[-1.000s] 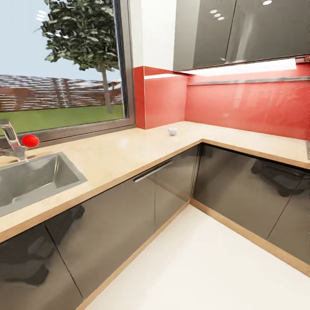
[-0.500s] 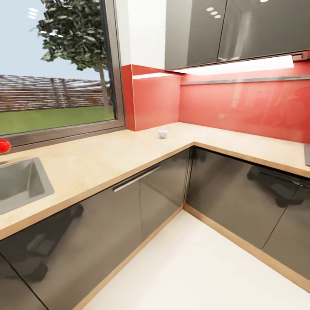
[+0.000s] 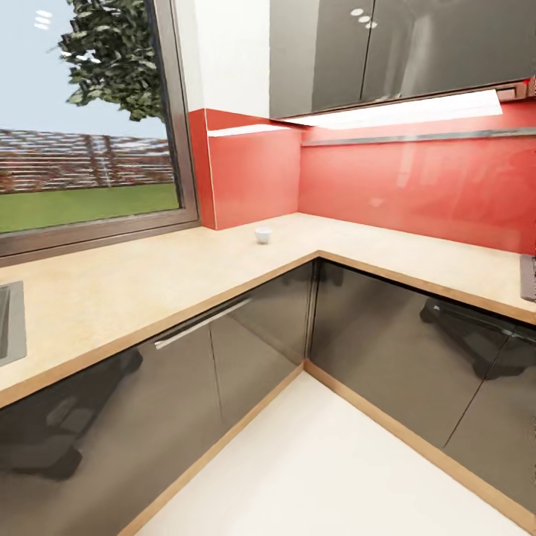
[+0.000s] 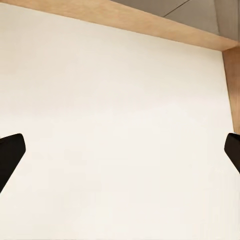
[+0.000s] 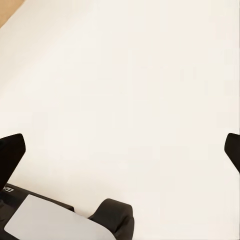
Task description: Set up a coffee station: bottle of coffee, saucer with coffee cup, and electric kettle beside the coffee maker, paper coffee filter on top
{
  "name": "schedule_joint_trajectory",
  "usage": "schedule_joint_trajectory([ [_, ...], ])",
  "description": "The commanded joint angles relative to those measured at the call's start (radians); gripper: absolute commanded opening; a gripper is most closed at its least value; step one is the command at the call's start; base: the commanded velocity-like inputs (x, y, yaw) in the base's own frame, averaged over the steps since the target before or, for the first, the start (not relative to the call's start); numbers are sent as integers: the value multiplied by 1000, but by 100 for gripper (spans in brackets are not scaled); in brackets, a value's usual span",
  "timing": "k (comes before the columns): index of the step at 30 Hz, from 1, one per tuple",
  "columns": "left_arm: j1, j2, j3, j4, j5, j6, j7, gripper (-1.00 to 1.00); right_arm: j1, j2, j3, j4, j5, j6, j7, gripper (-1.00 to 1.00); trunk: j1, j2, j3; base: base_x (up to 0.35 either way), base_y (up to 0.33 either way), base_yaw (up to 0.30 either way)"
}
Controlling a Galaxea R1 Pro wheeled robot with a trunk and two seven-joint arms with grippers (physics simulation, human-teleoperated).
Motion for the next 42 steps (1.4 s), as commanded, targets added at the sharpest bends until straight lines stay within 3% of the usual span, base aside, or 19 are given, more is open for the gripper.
schedule_joint_trajectory([
  [1, -1, 0, 5, 1, -1, -1, -6, 100, -1, -1, 9, 1, -7, -6, 0, 100, 0, 0, -1, 174, -267, 0],
  [23, -1, 0, 5, 1, 0, -1, -6, 100, -1, 1, 10, 3, -7, -10, -1, 100, 0, 0, -1, 168, -264, 0],
  [34, -1, 0, 4, -5, -1, -3, -11, 100, -1, 4, 15, 0, -6, -9, 4, 100, 0, 0, -1, 48, -66, 0],
  [37, -1, -6, 0, -60, -2, -4, -12, 100, -1, 6, 17, 1, -4, -11, 1, 100, 0, 0, -1, 2, -3, 0],
  [39, -1, -14, -21, -119, -6, -3, -11, 100, -1, 7, 17, 3, -3, -12, 1, 100, 0, 0, -1, 0, -1, 0],
  [40, -1, -22, -140, -374, -9, 154, -7, 100, -1, 36, 18, 48, -2, -13, 0, 100, 0, 0, -1, 0, 0, 0],
  [41, -1, -23, -158, -499, -11, 254, -5, 100, -1, 43, 19, 66, -1, -13, -1, 100, 0, 0, -1, 0, 0, 0],
  [42, -1, -23, -162, -544, -14, 287, -4, 100, -1, 44, 19, 70, -1, -13, -1, 100, 0, 0, -1, 0, 0, 0],
])
